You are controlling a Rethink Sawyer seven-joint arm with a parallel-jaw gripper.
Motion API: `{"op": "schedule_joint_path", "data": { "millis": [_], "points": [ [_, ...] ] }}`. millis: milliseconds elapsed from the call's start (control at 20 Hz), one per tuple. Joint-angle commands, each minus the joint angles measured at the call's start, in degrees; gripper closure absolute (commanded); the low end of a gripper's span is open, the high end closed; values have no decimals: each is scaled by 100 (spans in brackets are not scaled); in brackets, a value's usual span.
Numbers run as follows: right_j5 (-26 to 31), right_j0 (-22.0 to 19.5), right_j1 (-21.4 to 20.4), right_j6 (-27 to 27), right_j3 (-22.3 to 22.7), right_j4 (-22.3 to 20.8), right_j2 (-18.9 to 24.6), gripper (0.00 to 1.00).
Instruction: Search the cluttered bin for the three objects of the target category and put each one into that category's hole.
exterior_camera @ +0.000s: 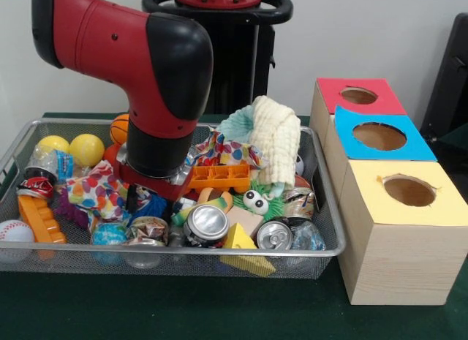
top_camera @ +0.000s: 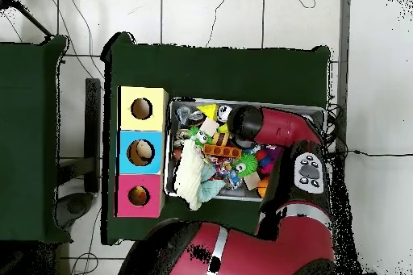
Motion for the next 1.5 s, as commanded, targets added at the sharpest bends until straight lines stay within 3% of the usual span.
{"op": "schedule_joint_path", "data": {
  "millis": [50,950,1500],
  "points": [
    [237,308,94,1286,691,535,533,0],
    [440,453,-140,1149,913,862,376,0],
    [544,424,-101,1018,807,963,315,0]
  ]
}}
